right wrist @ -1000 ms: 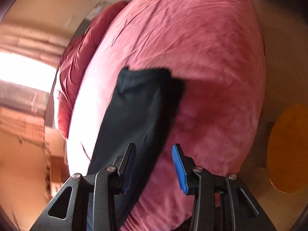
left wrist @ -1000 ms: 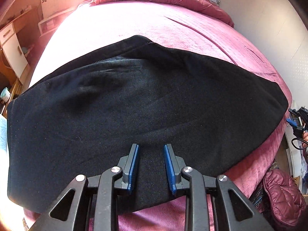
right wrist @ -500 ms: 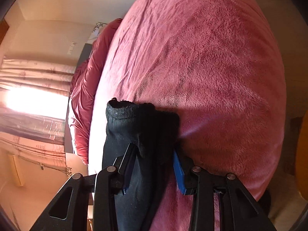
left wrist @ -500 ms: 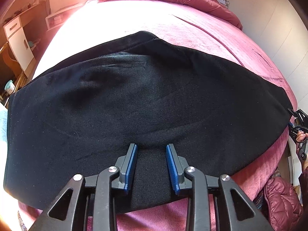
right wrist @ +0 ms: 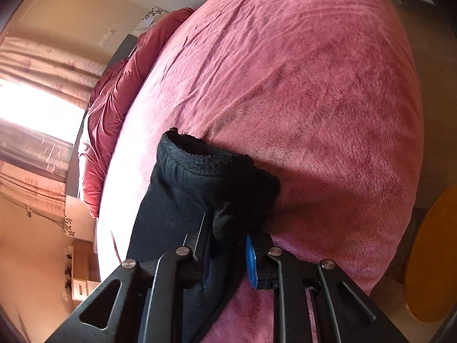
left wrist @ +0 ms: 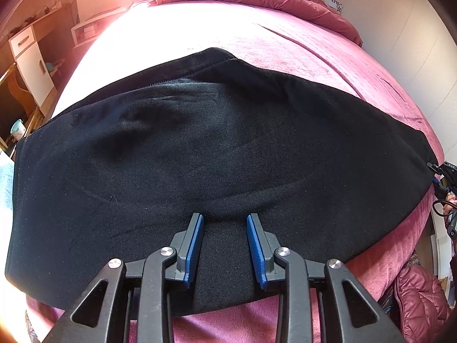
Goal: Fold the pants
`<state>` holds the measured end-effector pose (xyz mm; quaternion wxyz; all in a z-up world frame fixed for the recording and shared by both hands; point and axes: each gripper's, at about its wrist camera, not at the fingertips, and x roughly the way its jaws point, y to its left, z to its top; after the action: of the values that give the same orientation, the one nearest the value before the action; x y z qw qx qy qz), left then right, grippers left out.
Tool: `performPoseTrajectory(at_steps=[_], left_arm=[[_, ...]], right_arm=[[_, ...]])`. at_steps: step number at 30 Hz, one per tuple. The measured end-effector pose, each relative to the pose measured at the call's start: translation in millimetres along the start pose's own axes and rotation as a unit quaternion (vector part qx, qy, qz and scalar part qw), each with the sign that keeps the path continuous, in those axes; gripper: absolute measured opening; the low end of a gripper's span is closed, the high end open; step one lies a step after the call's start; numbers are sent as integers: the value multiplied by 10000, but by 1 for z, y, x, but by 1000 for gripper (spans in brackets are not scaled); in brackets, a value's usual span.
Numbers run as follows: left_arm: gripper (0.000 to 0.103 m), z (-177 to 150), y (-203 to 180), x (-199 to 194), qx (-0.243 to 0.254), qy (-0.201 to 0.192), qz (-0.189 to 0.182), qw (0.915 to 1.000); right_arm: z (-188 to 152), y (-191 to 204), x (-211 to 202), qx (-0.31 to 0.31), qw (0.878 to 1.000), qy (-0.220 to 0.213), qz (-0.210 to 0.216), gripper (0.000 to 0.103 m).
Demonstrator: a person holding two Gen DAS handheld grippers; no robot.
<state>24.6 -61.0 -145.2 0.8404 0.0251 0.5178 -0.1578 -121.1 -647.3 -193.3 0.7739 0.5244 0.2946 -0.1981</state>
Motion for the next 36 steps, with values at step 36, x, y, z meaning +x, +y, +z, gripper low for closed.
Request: performPoseTrajectory(at_steps=[36], left_arm=[[32,13,42,-18,-899,224,-1074,9899]], right_arm=[[-175,270,16,-3547,9146,1344,1404,19]])
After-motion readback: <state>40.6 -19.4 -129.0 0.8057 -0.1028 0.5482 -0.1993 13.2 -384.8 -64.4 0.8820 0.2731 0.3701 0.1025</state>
